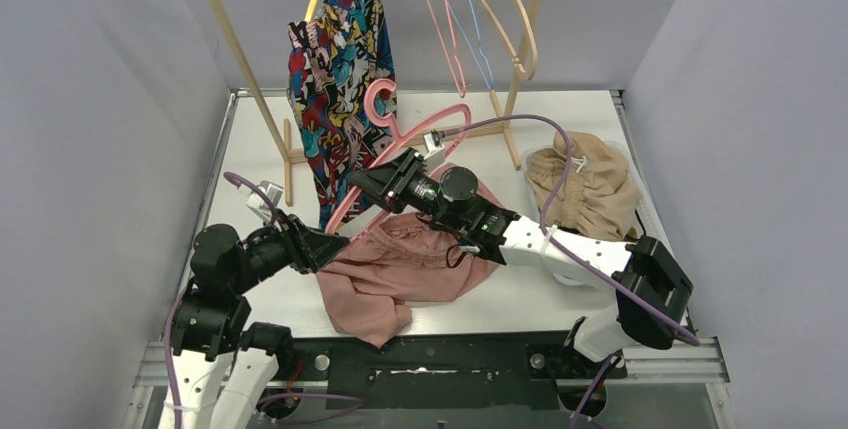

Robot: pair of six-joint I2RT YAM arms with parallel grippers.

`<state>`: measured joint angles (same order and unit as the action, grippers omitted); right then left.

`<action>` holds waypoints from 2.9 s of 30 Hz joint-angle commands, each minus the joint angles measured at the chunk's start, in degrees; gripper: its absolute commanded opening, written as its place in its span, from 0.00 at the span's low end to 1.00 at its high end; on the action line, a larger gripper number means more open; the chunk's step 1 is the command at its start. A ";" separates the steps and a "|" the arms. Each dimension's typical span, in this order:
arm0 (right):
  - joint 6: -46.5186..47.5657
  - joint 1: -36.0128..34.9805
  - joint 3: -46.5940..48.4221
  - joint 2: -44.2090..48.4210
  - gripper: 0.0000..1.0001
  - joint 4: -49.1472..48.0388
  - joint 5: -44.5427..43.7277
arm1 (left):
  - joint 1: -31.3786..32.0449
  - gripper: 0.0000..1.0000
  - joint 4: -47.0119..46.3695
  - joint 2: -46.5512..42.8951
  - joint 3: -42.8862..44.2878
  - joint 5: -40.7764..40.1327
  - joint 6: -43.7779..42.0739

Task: Remove the shorts from the hanger
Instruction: Place the hanger on the clothes rod.

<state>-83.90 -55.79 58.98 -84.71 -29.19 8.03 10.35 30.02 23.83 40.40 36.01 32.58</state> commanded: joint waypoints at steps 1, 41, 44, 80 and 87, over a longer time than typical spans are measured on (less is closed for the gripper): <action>-0.92 -0.05 1.08 -1.43 0.04 -4.04 2.67 | -0.26 0.34 -6.33 0.74 -0.54 -0.43 0.37; -0.35 -0.11 2.50 -1.93 0.06 -3.56 2.62 | -0.33 0.00 3.71 -0.14 0.37 -0.57 -4.72; -0.43 -0.10 2.10 -1.94 0.13 -3.78 3.31 | -0.33 0.00 3.64 -0.57 1.14 -2.00 -4.48; 2.16 1.06 -13.39 26.77 0.60 36.31 -25.61 | -0.51 0.00 3.01 15.24 28.05 -19.07 -16.92; 0.76 0.95 -15.71 28.17 0.61 36.70 -26.80 | -0.51 0.00 1.89 19.48 32.50 -19.70 -17.51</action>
<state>-81.56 -54.78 44.95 -58.17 8.12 -15.11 10.26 37.47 41.76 67.75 16.78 16.45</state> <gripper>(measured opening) 0.605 0.097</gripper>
